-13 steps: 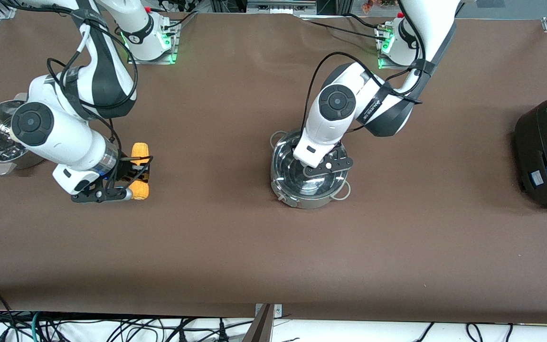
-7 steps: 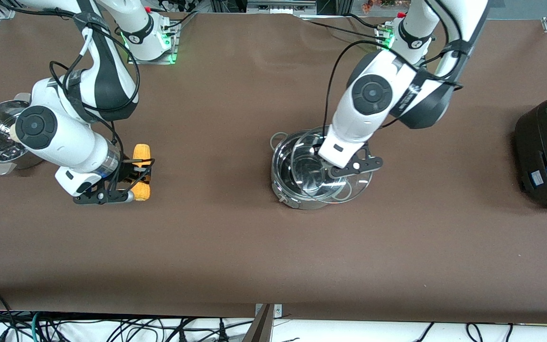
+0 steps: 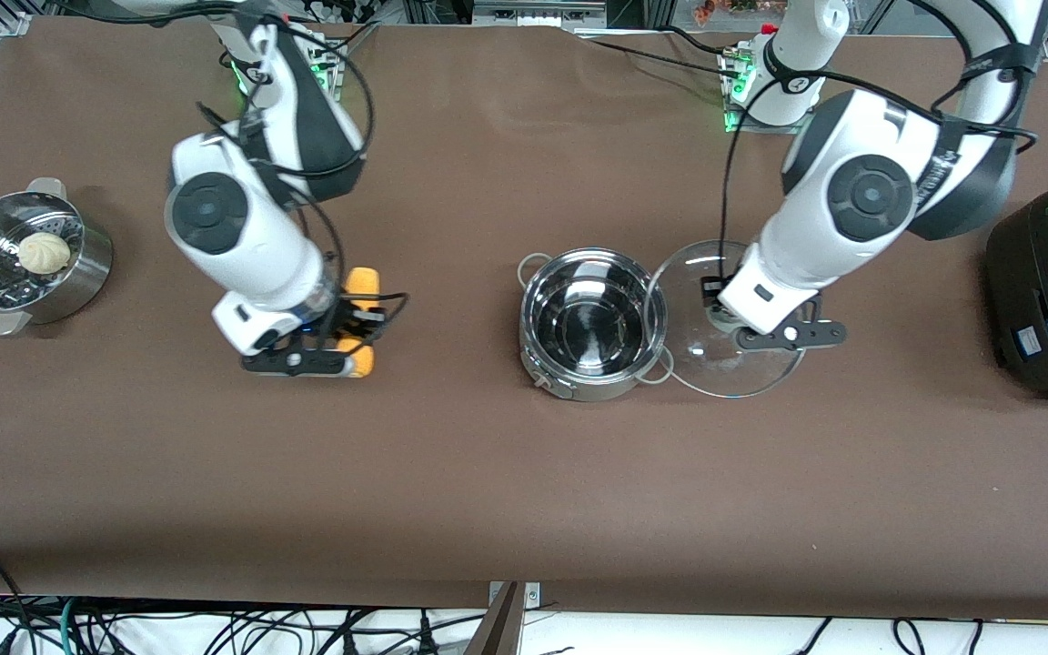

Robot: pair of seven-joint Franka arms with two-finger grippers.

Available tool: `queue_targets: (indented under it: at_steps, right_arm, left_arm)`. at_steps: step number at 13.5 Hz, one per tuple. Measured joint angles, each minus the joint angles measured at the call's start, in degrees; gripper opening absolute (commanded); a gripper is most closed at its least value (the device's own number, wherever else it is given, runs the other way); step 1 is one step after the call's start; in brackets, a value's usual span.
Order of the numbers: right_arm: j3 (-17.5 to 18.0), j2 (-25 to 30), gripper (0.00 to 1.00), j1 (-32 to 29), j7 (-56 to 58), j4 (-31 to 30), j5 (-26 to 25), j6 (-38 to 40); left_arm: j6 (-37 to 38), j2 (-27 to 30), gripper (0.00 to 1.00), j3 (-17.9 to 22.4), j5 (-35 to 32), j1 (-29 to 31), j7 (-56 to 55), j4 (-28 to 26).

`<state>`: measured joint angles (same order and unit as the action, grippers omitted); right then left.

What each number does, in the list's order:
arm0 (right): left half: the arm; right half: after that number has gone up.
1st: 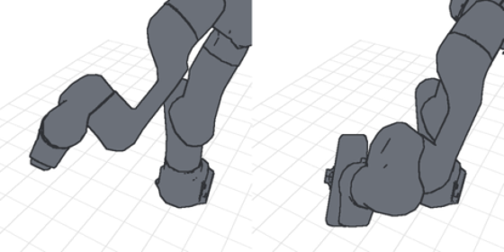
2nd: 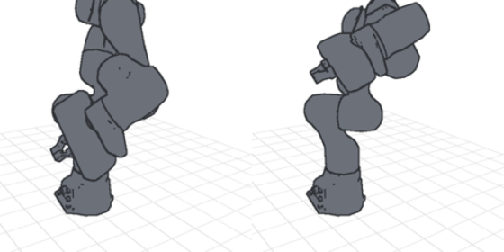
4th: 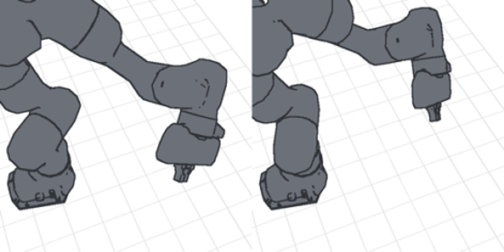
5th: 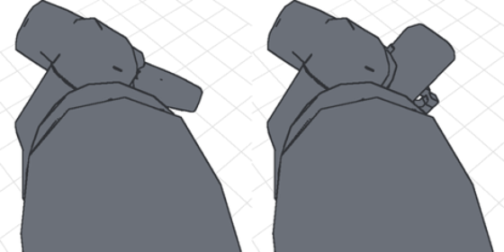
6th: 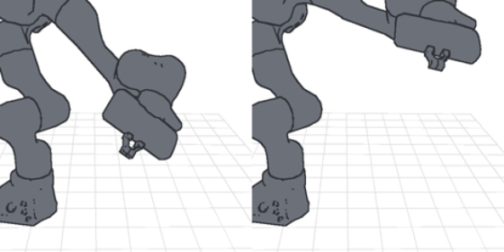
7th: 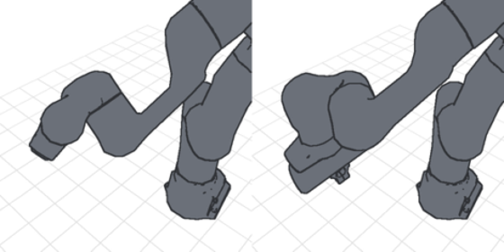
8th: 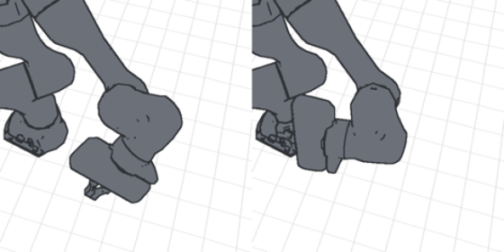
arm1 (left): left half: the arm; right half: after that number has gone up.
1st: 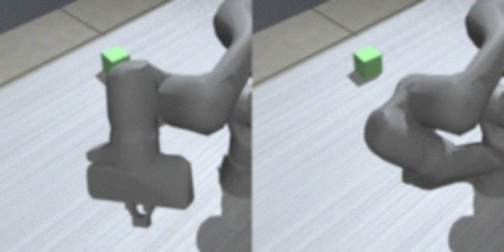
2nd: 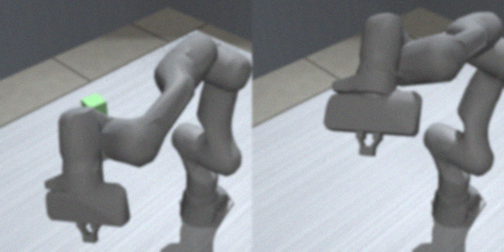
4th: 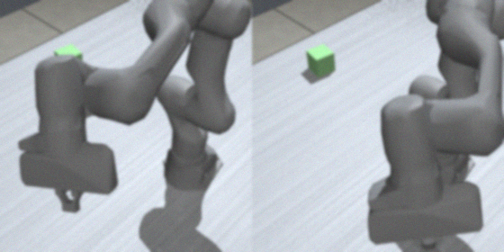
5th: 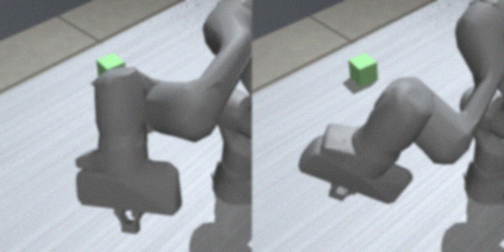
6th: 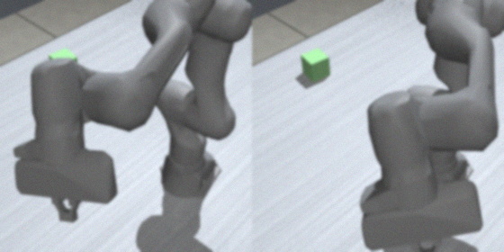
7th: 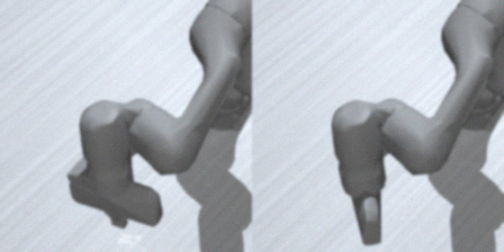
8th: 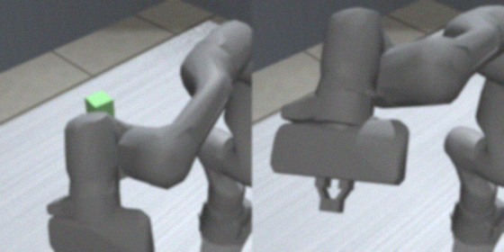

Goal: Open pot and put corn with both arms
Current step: 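Lift the glass lid off the pot with the left gripper, then carry the corn over the pot with the right gripper while the left lowers the lid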

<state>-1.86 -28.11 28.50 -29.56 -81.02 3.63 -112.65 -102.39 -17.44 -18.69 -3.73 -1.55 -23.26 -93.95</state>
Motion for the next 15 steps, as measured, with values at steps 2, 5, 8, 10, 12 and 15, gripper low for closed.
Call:
queue_targets:
  at_steps: [2, 5, 8, 10, 12, 15]
  right_arm:
    - [0.0, -4.0, 0.00, 3.2, -4.9, 5.7, 0.0, 0.0]
    - [0.1, -9.6, 0.00, 7.8, -10.0, 13.6, 0.0, -0.1]
    - [0.1, -15.2, 0.00, 12.4, -16.5, 20.9, 0.0, -1.1]
    - [0.1, -18.2, 0.00, 14.7, -18.6, 23.5, 0.0, -4.1]
    - [0.2, -19.8, 0.00, 15.8, -20.0, 24.2, 0.0, -6.3]
    - [1.3, -21.8, 0.00, 16.8, -22.2, 24.3, 0.0, -11.3]
  left_arm:
    - [-0.3, 1.1, 0.00, 0.9, 0.0, 2.5, 5.3, -2.8]
    - [-3.6, 2.8, 0.00, 3.4, 0.0, 5.2, 13.6, -7.8]
    - [-8.0, 3.3, 0.00, 6.6, 0.0, 6.9, 20.8, -12.1]
    - [-13.6, 3.3, 0.00, 8.9, 0.1, 7.8, 24.7, -16.5]
    - [-20.2, 3.3, 0.00, 10.0, 0.1, 8.6, 26.4, -21.9]
    - [-29.9, 2.8, 0.00, 10.0, 0.1, 8.8, 26.7, -30.2]
